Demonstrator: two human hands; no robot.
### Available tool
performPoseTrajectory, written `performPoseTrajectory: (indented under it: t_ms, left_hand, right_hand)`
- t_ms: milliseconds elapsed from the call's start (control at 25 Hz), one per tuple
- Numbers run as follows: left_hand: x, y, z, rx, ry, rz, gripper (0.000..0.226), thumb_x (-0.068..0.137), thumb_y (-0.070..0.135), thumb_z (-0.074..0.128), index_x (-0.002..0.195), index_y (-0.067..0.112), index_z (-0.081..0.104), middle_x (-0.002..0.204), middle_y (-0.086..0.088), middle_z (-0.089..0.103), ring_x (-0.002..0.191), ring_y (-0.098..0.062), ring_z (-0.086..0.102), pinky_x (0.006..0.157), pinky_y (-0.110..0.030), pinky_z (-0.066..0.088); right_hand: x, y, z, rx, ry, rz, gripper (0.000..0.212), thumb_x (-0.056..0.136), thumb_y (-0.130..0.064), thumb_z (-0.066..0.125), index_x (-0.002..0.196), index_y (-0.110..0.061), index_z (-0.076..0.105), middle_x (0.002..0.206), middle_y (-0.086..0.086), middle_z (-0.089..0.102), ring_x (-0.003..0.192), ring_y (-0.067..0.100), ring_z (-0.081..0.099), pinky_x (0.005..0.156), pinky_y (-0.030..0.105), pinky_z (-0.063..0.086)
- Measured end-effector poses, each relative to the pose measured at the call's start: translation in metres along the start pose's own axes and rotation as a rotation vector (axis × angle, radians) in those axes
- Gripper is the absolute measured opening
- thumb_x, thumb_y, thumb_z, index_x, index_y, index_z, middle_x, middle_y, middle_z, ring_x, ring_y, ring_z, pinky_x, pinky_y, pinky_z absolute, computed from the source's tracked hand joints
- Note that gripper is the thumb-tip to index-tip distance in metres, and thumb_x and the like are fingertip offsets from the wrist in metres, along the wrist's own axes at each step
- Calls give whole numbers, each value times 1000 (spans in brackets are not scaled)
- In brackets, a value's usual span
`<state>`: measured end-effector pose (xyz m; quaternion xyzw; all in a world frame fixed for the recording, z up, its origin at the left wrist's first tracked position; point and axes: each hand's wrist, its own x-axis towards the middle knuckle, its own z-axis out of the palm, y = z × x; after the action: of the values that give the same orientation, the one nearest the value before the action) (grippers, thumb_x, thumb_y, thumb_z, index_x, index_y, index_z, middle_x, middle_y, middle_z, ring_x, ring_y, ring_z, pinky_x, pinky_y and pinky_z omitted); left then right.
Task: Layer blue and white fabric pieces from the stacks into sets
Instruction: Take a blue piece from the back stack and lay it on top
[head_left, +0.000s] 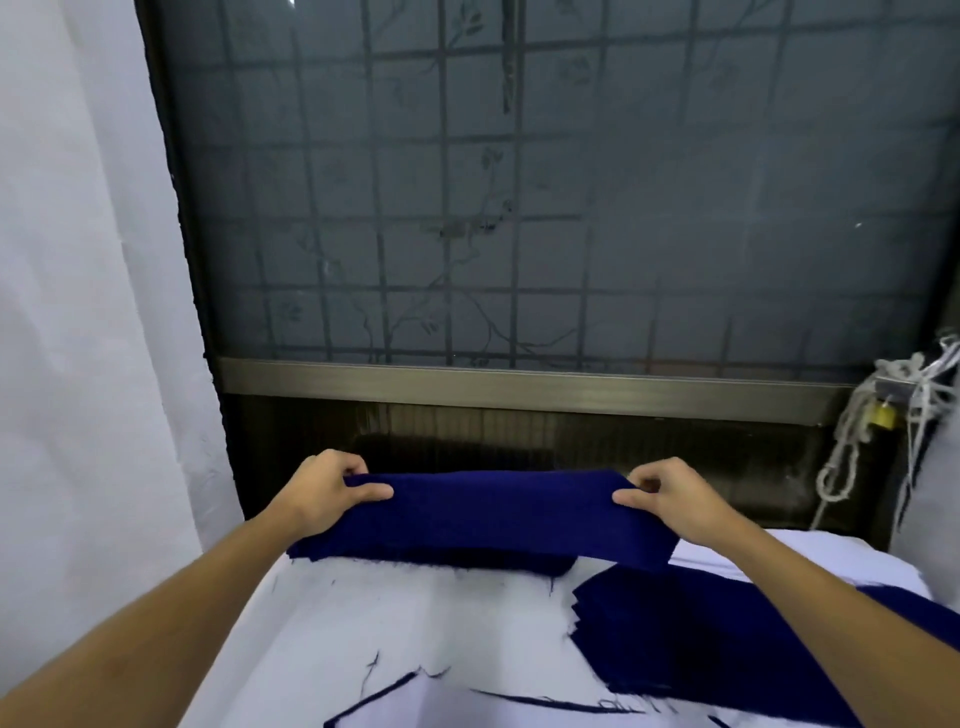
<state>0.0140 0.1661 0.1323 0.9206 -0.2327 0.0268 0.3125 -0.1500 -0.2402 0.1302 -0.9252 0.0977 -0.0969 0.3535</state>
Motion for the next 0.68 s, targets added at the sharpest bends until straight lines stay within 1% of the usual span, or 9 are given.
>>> performPoseTrajectory:
  t_ms: [40,120,240,320,400,440,560,640,680]
  left_hand:
    - [-7,0,6,-36,9,-30,19,91,42,70,86,24,69,88,5,72,79,-13,71,62,-19,54]
    - [-18,1,20,-123,39,-97,17,93,39,69,93,22,68,92,2,73,81,-17,72,65,-22,56]
    - [-36,13,37,-320,95,-164,14,98,32,65,99,19,69,98,-4,73,86,-20,71,69,-27,56]
    - [-43,25,37,-416,128,-150,15,102,27,60,105,15,70,103,-6,73,92,-21,70,78,-32,57]
    - [-46,38,35,-448,188,-133,21,106,24,54,113,14,70,107,-6,71,99,-23,68,89,-39,57]
    - [-46,45,33,-461,230,-135,23,107,24,51,116,14,70,109,-5,71,101,-24,67,93,-42,57]
    - [-55,55,32,-468,330,-137,28,109,29,46,116,17,70,106,-1,70,100,-22,65,91,-45,58]
    - [-66,46,40,-379,339,-101,28,107,33,49,113,17,71,102,1,71,97,-20,66,87,-42,59]
    - [-74,38,48,-330,337,-88,28,106,35,52,111,16,72,99,1,71,95,-18,67,82,-38,59]
  right_hand:
    - [-13,6,-1,64,27,21,18,98,-26,64,85,-19,73,84,-2,74,80,15,71,73,32,58]
    - [-34,17,2,182,96,65,17,101,-23,61,91,-16,73,91,1,76,87,18,72,81,37,60]
    - [-57,31,8,304,193,110,17,103,-23,57,99,-16,71,100,3,74,97,22,70,91,44,57]
    - [-65,34,5,362,249,138,18,104,-22,54,102,-16,71,102,4,73,99,23,69,91,43,57]
    - [-67,30,0,416,308,135,20,105,-21,53,100,-14,71,98,7,74,97,26,69,88,43,56]
    - [-67,27,-3,425,333,116,21,106,-20,52,99,-14,71,97,7,74,96,27,70,87,42,56]
    - [-75,23,-7,396,364,59,26,107,-20,49,95,-14,71,89,7,74,90,28,69,80,40,53]
    - [-88,31,-3,356,369,46,27,107,-22,49,93,-17,72,88,3,74,88,23,69,79,39,53]
    - [-97,38,1,328,369,48,27,106,-24,50,93,-19,73,89,-1,74,89,18,69,80,38,54]
